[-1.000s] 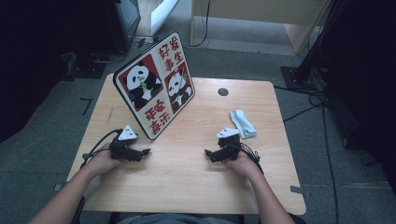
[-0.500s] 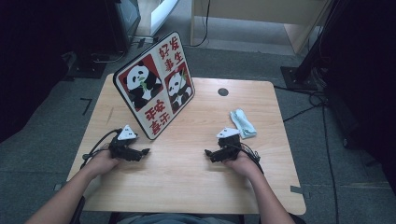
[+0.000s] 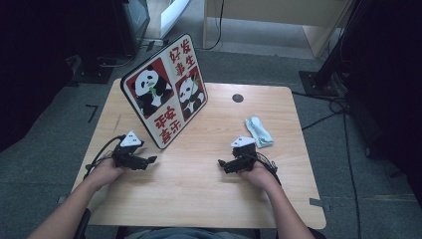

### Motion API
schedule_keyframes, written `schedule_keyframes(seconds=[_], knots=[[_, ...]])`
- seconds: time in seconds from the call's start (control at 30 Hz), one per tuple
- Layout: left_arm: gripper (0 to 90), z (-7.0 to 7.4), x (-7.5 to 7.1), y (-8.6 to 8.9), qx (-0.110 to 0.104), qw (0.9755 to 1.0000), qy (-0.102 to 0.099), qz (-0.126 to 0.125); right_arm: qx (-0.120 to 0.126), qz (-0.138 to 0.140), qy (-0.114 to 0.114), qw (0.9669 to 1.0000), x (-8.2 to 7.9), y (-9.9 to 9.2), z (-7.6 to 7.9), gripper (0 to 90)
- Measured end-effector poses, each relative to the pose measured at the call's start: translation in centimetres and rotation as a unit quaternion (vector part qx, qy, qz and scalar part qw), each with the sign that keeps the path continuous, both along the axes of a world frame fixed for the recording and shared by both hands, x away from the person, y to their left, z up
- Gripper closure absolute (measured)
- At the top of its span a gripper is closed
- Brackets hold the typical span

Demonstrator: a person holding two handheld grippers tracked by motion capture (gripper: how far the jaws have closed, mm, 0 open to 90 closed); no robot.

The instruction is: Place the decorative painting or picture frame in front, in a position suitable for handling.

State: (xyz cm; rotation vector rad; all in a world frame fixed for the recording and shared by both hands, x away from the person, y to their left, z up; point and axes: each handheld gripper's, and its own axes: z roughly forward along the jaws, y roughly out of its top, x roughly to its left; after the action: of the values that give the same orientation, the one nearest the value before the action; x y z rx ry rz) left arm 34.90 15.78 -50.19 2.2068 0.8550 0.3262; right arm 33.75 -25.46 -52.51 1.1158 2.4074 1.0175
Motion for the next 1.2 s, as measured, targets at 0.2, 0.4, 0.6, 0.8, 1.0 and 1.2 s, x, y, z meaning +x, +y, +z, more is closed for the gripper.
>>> schedule_keyframes(seconds=[0.2, 0.4, 0.6, 0.8, 1.0, 1.2], knots=[[15.9, 1.0, -0.1, 0.3, -0.006, 0.9999, 0.011, 0.012, -0.001, 0.001, 0.000, 1.0000, 0.0, 0.0, 0.0, 0.0], [14.2, 1.8, 0.0, 0.8, -0.022, 0.9992, 0.032, -0.010, -0.001, 0.001, 0.000, 1.0000, 0.0, 0.0, 0.0, 0.0], [16.9, 2.5, -0.1, 1.0, -0.031, 0.9983, 0.045, -0.019, 0.000, 0.001, 0.000, 1.0000, 0.0, 0.0, 0.0, 0.0], [17.0, 3.0, -0.5, 1.1, -0.029, 0.9986, 0.036, -0.026, -0.001, 0.007, -0.001, 1.0000, 0.1, 0.1, 0.0, 0.0], [25.6, 3.7, -0.4, 1.8, -0.053, 0.9981, 0.024, -0.018, 0.000, 0.010, -0.002, 0.9999, 0.3, 0.2, 0.0, 0.0], [26.9, 4.2, -0.2, 2.0, -0.061, 0.9975, 0.031, -0.017, 0.000, 0.012, -0.002, 0.9999, 0.3, 0.3, 0.0, 0.0]])
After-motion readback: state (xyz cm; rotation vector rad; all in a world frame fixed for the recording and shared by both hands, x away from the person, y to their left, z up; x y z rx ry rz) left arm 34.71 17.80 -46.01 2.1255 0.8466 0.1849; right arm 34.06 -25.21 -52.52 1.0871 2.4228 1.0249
